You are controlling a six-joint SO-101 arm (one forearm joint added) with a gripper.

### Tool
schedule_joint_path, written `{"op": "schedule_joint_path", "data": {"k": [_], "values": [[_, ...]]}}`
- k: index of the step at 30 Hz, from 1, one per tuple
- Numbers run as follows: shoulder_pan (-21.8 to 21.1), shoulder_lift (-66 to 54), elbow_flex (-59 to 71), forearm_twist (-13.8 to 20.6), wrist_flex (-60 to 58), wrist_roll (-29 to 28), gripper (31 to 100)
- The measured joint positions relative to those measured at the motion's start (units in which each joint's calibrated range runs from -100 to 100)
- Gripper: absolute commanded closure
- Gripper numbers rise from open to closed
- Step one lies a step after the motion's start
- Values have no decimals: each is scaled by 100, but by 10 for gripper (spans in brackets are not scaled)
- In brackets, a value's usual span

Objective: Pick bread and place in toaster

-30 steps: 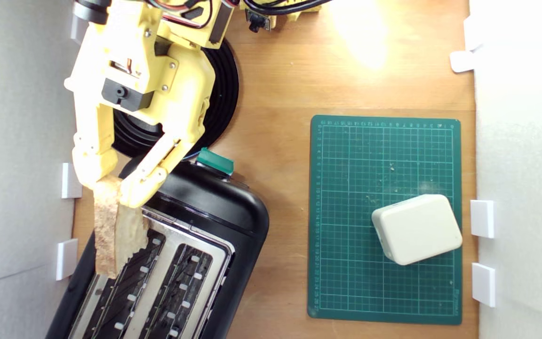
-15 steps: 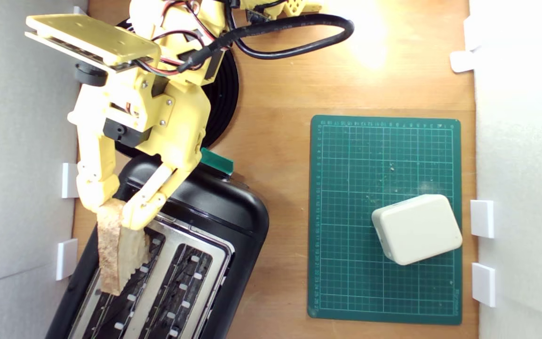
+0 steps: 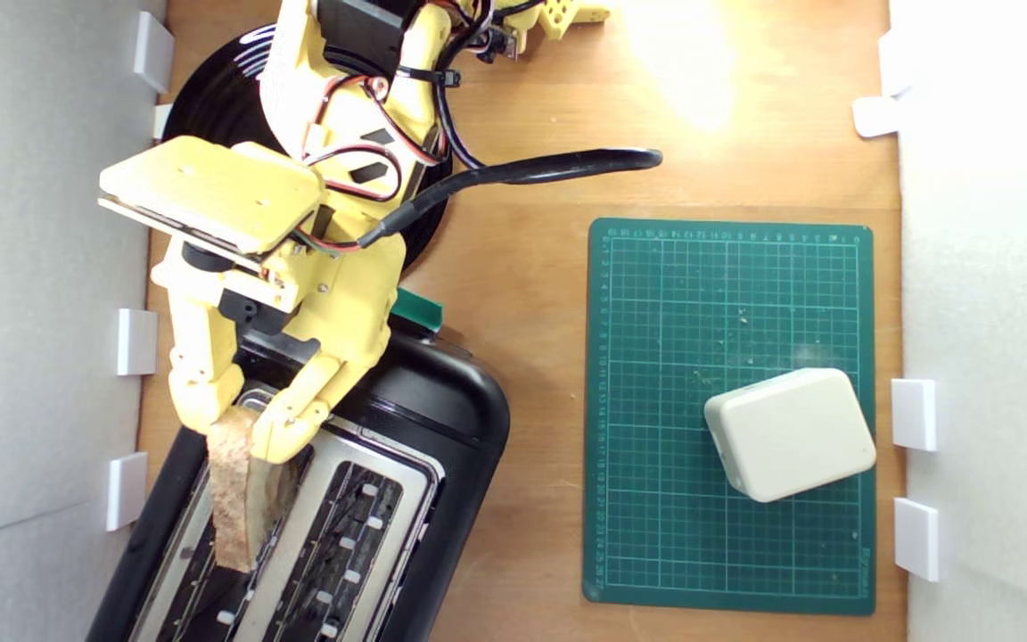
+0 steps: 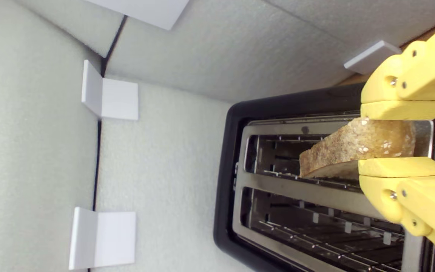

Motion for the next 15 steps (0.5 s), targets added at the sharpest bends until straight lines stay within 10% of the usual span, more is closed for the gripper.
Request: {"op": "schedule_joint_path", "data": {"k": [15], "values": [[0, 202, -37, 0, -42, 5, 576]]}}
